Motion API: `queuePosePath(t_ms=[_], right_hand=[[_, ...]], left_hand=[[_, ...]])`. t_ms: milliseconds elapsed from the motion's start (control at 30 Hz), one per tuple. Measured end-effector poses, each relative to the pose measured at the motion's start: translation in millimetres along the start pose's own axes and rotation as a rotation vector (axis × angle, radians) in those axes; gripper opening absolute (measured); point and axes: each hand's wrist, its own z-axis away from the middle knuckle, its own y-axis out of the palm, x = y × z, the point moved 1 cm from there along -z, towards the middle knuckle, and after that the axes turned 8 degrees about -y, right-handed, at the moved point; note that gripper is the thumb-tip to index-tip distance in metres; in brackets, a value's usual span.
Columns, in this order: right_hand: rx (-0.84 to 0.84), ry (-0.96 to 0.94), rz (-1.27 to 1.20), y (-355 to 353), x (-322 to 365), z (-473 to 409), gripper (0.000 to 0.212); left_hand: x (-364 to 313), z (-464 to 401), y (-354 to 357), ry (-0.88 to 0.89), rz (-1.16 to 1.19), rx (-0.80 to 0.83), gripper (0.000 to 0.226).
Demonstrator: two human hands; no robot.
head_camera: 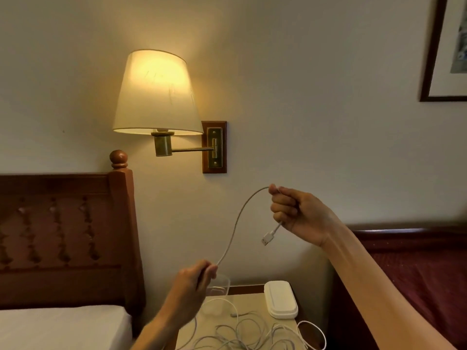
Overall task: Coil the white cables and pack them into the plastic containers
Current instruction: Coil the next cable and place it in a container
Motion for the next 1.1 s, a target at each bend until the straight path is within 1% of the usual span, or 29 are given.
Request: queuePosePath(t_ms=[33, 67, 100, 133, 167, 200, 267, 367, 400, 467, 533, 667, 733, 800, 833, 900, 1000, 1100], right_hand=[[-0.02, -0.024, 0.059, -0.3, -0.6, 0.0, 0.025], [-0.033, -0.046, 0.136, 0.4, -2.7, 0.4, 0.025], [-0.033, -0.064, 0.226, 2.5, -6.3, 0.6, 0.026], [-0.016, -0.078, 0.331, 5.5, -11.2, 0.9, 0.028], [0.01, -0.088, 0.452, 9.3, -17.5, 1.6, 0.03], [0.035, -0.096, 0.575, 13.6, -24.1, 3.2, 0.032], [0.079, -0.108, 0.75, 21.3, -35.6, 6.7, 0.035], [0.107, -0.132, 0.846, 25.4, -39.7, 12.6, 0.037], [0.132, -0.137, 0.816, 25.3, -39.0, 14.2, 0.039], [0.19, -0.135, 0.679, 25.8, -38.3, 17.5, 0.043], [0.215, -0.121, 0.54, 29.3, -38.8, 21.5, 0.043], [0.275, -0.074, 0.308, 36.1, -46.5, 26.3, 0.038], [0.336, -0.05, 0.093, 36.8, -51.7, 27.7, 0.038], [0.332, -0.037, -0.107, 36.4, -55.4, 28.0, 0.037], [0.31, -0.039, -0.157, 36.1, -56.4, 28.6, 0.035], [0.257, -0.034, -0.208, 37.5, -55.0, 30.0, 0.032], [0.208, 0.029, -0.258, 38.5, -45.0, 27.9, 0.029], [0.157, 0.066, -0.228, 36.6, -34.4, 23.9, 0.032]], left_hand=[[-2.9, 6.8, 3.0, 0.022, -0.102, 0.033, 0.039], [-12.7, 11.5, 2.9, 0.049, -0.221, 0.09, 0.041], [-29.3, 14.0, -0.1, 0.075, -0.329, 0.173, 0.037], [-48.8, 14.5, -4.7, 0.104, -0.385, 0.271, 0.032], [-70.0, 13.8, -11.2, 0.144, -0.392, 0.346, 0.029], [-93.3, 13.1, -20.1, 0.196, -0.392, 0.378, 0.027], [-129.8, 8.3, -40.5, 0.287, -0.377, 0.322, 0.03], [-153.0, -9.9, -64.4, 0.394, -0.307, 0.131, 0.027], [-153.8, -17.2, -69.3, 0.42, -0.262, 0.072, 0.026], [-148.9, -31.8, -74.1, 0.454, -0.196, -0.021, 0.023], [-142.5, -43.7, -74.6, 0.463, -0.162, -0.096, 0.02], [-134.3, -52.0, -65.0, 0.432, -0.053, -0.199, 0.021], [-131.1, -53.8, -61.1, 0.372, 0.047, -0.226, 0.024], [-128.7, -55.4, -58.8, 0.327, 0.1, -0.213, 0.025], [-127.0, -55.9, -57.4, 0.313, 0.118, -0.186, 0.026], [-121.8, -57.4, -56.1, 0.282, 0.158, -0.127, 0.029], [-105.4, -57.6, -54.0, 0.23, 0.221, -0.04, 0.032], [-77.0, -49.5, -48.6, 0.1, 0.35, 0.076, 0.034]])
